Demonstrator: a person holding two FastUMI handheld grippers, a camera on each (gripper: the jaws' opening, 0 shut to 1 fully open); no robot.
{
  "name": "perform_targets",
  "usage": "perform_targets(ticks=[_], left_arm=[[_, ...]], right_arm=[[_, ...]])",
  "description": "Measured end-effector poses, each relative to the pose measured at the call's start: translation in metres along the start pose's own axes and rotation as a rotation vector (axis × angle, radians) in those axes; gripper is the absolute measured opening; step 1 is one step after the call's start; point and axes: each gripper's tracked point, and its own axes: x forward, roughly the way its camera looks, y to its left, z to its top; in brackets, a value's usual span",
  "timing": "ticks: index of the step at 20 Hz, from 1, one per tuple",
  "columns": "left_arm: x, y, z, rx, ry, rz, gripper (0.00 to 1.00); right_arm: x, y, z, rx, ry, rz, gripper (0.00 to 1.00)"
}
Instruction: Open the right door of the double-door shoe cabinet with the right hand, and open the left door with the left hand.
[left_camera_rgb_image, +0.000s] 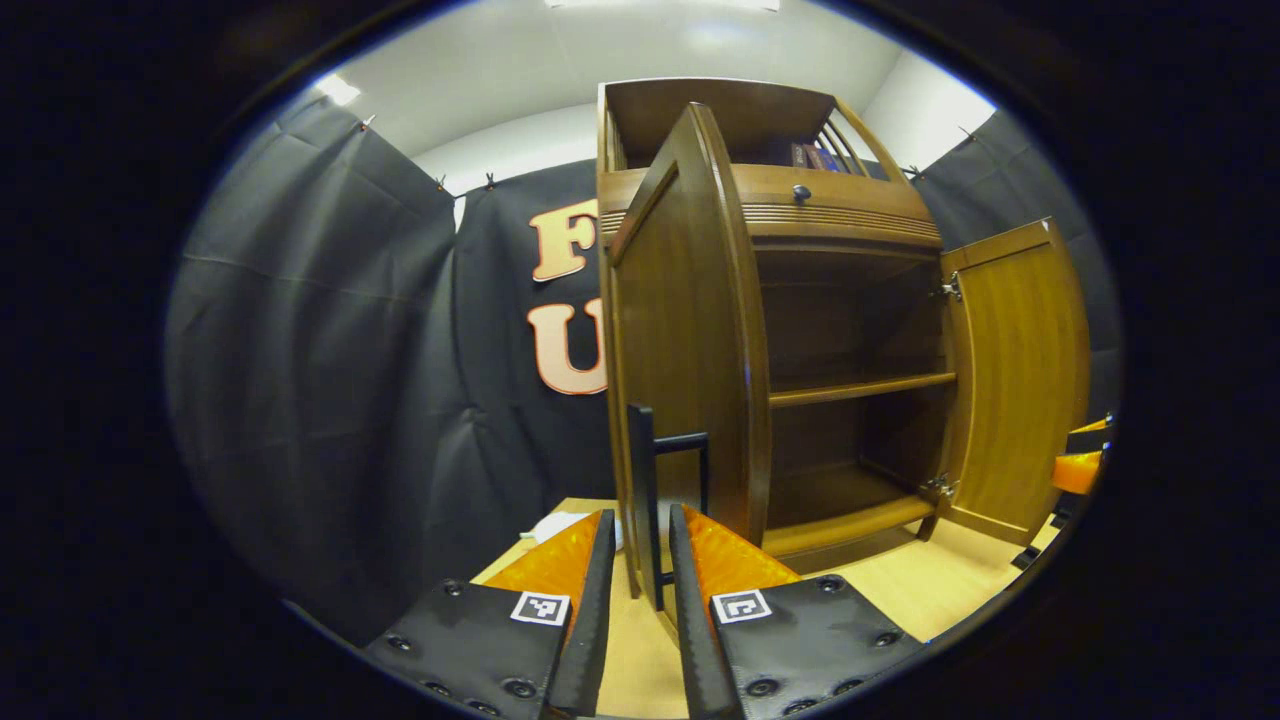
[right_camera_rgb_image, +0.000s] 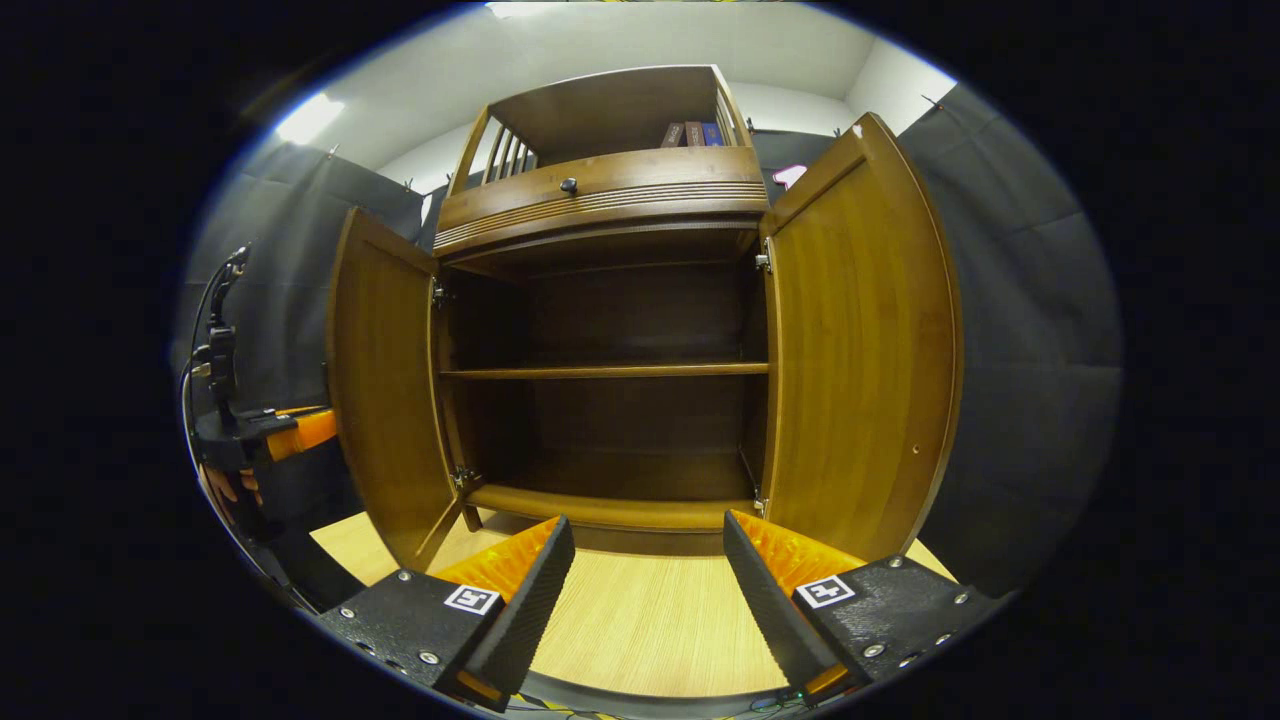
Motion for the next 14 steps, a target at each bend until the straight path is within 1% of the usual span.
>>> perform_targets(ticks=[1, 2, 3, 4, 5, 6, 7, 8, 9, 10, 13, 14], left_arm=[[0.000, 0.021, -0.004, 0.003, 0.004, 0.061, 0.28], [-0.002, 0.040, -0.006, -0.004, 0.014, 0.103, 0.25], [-0.002, 0.057, -0.006, -0.017, 0.020, 0.145, 0.30], [-0.008, 0.075, -0.007, -0.030, 0.024, 0.195, 0.28], [-0.013, 0.091, -0.008, -0.042, 0.023, 0.238, 0.30], [-0.016, 0.098, -0.007, -0.057, 0.021, 0.247, 0.24], [-0.023, 0.105, -0.007, -0.063, 0.025, 0.266, 0.25], [-0.027, 0.111, -0.010, -0.067, 0.030, 0.276, 0.26], [-0.030, 0.110, -0.009, -0.070, 0.034, 0.274, 0.34], [-0.032, 0.106, -0.006, -0.075, 0.031, 0.266, 0.27], [-0.042, 0.078, 0.005, -0.073, 0.008, 0.191, 0.26], [-0.042, 0.063, 0.010, -0.068, -0.002, 0.162, 0.34]], right_arm=[[0.001, 0.001, 0.000, -0.001, 0.000, 0.003, 0.92], [0.003, 0.002, 0.000, -0.002, 0.001, 0.007, 0.95], [0.005, 0.004, 0.000, -0.002, 0.000, 0.010, 0.98], [0.006, 0.006, 0.000, -0.001, 0.000, 0.014, 0.98], [0.008, 0.007, 0.001, 0.001, -0.001, 0.018, 0.98], [0.009, 0.008, 0.000, 0.002, -0.001, 0.019, 0.98], [0.010, 0.008, 0.001, 0.002, -0.002, 0.019, 0.98], [0.010, 0.008, 0.000, 0.002, -0.003, 0.016, 0.98], [0.012, 0.009, 0.001, 0.002, -0.002, 0.014, 0.98], [0.014, 0.007, 0.001, 0.001, -0.002, 0.009, 0.98], [0.014, 0.000, -0.001, -0.002, 0.002, -0.009, 0.98], [0.014, -0.002, -0.002, -0.004, 0.006, -0.016, 0.98]])
